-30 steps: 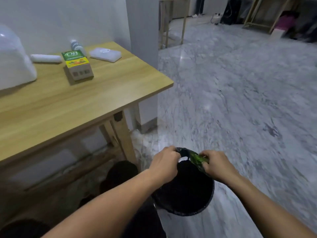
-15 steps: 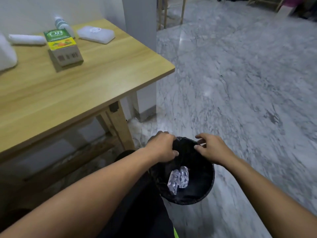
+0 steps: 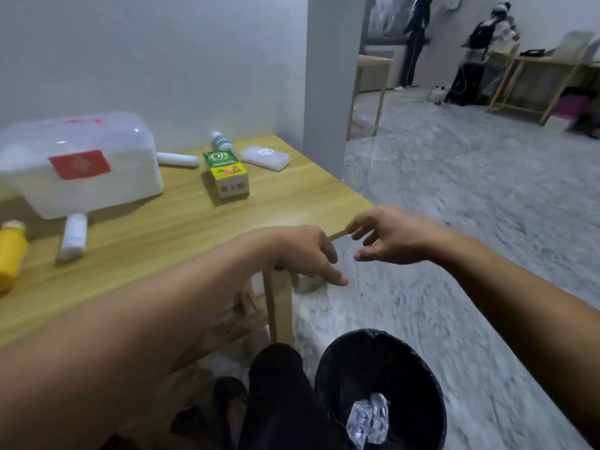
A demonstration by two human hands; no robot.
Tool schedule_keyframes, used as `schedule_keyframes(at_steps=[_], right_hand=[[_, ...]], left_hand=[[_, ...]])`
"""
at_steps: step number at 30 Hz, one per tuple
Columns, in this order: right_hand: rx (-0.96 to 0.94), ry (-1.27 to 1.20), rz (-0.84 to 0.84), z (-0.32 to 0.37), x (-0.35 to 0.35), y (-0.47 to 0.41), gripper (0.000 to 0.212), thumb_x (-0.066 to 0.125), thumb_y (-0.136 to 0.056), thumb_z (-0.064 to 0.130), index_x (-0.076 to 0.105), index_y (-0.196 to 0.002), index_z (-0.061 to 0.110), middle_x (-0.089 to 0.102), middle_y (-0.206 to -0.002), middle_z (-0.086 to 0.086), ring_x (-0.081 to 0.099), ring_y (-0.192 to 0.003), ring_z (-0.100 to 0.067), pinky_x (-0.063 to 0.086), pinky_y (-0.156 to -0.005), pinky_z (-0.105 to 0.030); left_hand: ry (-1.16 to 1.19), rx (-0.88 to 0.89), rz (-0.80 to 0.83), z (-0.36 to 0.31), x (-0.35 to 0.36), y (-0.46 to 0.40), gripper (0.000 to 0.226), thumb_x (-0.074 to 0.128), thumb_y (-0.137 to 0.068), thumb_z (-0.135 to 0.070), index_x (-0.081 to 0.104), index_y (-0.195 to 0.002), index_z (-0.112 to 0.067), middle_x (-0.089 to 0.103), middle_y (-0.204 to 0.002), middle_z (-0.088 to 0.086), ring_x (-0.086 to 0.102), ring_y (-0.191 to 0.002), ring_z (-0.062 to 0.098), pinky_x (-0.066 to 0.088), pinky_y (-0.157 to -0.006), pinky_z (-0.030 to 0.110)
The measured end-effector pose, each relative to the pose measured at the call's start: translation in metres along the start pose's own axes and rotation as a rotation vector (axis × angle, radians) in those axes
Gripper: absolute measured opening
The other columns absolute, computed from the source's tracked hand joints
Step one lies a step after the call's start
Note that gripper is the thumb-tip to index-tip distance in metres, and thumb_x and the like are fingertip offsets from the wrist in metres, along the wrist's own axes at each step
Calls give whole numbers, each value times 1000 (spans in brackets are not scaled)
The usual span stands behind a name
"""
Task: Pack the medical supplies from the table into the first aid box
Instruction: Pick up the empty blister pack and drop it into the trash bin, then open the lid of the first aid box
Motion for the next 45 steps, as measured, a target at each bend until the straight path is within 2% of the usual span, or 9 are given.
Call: schedule_keyframes(at_steps=[4,12,17,20,23,29,32,37,45], right_hand=[[-109,33,-37,58,-26,-26,46,80,-75,22,63,-118,19,69,-111,0,66,-96,-15,55,-88,-37],[-306,84,-86,170,-42,-85,42,80,-75,21,67,-114,22,72,-105,3,68,-92,-15,56,-87,-37],[-428,103,-142,232,-27,-121,40,78,-73,23,68,-112,23,73,-105,5,67,-93,-14,54,-89,-36],[-514,136,-184,263,-9,-143,42,76,-75,24,65,-116,20,71,-111,2,64,-99,-18,52,-90,-38],[-606,222,-236,286,11,-162,44,71,-82,25,60,-124,18,66,-118,-4,59,-107,-23,48,-87,-32],[-814,302,-437,311,37,-193,29,69,-83,18,65,-110,7,63,-122,-12,52,-120,-31,46,-97,-44],[-886,316,-534,313,44,-210,38,72,-82,22,62,-115,8,62,-127,-12,53,-121,-30,45,-101,-43],[-957,345,-600,309,56,-222,34,73,-80,25,57,-107,11,64,-122,-15,62,-109,-33,49,-88,-50],[-949,462,-652,298,72,-232,54,82,-69,21,52,-113,12,57,-131,-23,55,-120,-41,45,-97,-58]], left_hand=[[259,18,-42,18,-44,47,55,75,-76,-40,62,-123,-14,70,-111,2,68,-97,14,58,-87,34],[67,-192,-390,99,-112,120,54,76,-75,-42,65,-120,-13,68,-119,6,64,-108,22,52,-96,36],[-81,-340,-558,154,-139,148,58,74,-75,-45,63,-120,-11,69,-107,8,59,-90,18,47,-76,29],[-141,-413,-672,191,-150,158,50,74,-74,-44,67,-114,-14,68,-113,4,60,-101,22,50,-83,34],[-170,-486,-777,222,-156,167,61,72,-76,-44,58,-128,-17,58,-134,5,53,-121,24,45,-98,35],[-143,-442,-982,266,-158,171,59,67,-82,-38,52,-134,-15,50,-143,4,44,-132,24,37,-109,37],[-111,-439,-1031,278,-159,168,57,63,-84,-42,52,-134,-16,50,-143,4,45,-132,23,37,-110,37],[-49,-455,-1071,294,-157,163,56,62,-85,-44,54,-134,-18,48,-146,2,43,-136,21,34,-112,35],[-15,-456,-1131,300,-153,157,58,63,-84,-45,53,-135,-21,46,-148,-1,36,-141,16,32,-115,40]])
Point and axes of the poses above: each hand's wrist, its own y-axis away from the middle knuckle, its own x-axis out of the palm, z = x × y, the point moved 1 cm from there along -y, towards the middle knuckle
